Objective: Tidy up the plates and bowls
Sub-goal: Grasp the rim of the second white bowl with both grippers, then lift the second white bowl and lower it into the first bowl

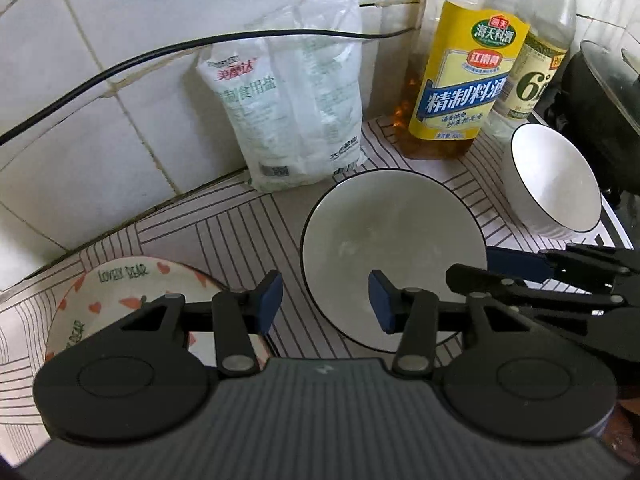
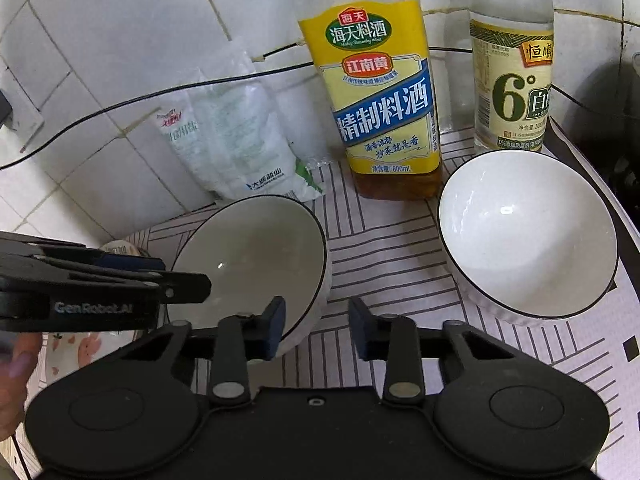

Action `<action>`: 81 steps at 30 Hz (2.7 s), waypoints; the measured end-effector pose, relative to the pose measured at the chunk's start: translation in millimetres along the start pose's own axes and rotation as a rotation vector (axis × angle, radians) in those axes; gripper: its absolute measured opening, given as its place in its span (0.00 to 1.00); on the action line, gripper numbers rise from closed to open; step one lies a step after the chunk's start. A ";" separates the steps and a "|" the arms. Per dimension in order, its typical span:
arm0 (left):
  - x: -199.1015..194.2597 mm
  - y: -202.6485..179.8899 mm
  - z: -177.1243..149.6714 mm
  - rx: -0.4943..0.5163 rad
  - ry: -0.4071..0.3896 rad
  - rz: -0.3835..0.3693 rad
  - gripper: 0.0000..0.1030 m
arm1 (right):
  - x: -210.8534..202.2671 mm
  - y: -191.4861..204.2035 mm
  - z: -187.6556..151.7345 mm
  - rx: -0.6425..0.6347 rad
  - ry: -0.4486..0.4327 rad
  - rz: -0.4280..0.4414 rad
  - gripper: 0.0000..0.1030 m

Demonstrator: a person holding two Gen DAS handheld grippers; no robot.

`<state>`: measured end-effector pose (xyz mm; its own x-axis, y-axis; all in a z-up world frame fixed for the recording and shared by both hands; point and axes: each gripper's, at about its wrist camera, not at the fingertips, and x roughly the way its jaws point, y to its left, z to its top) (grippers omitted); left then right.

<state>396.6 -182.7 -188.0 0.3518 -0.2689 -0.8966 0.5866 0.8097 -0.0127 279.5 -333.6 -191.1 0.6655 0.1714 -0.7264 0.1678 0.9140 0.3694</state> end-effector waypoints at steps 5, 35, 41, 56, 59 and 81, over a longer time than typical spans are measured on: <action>4.8 -0.3 -0.5 -0.014 0.018 -0.015 0.33 | 5.0 -1.9 -0.9 0.031 -0.015 0.010 0.18; -115.0 -31.2 -49.5 -0.175 0.015 0.022 0.09 | -114.2 4.3 -10.3 -0.002 -0.082 0.155 0.11; -137.0 -39.9 -69.9 -0.213 0.016 0.035 0.09 | -136.4 8.9 -24.2 -0.064 -0.091 0.182 0.11; -115.9 -41.0 -118.3 -0.302 0.112 0.055 0.09 | -121.1 11.0 -63.6 -0.162 -0.031 0.201 0.11; -106.8 -38.0 -123.1 -0.325 0.147 0.046 0.09 | -115.0 12.7 -70.0 -0.192 -0.024 0.194 0.11; -73.7 -35.6 -118.9 -0.301 0.274 0.075 0.15 | -89.6 36.2 -87.5 -0.468 -0.034 0.070 0.10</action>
<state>263.0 -129.7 -174.1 0.1545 -0.0875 -0.9841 0.3133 0.9490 -0.0352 162.3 -283.7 -163.3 0.6885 0.2335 -0.6866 -0.2185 0.9695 0.1106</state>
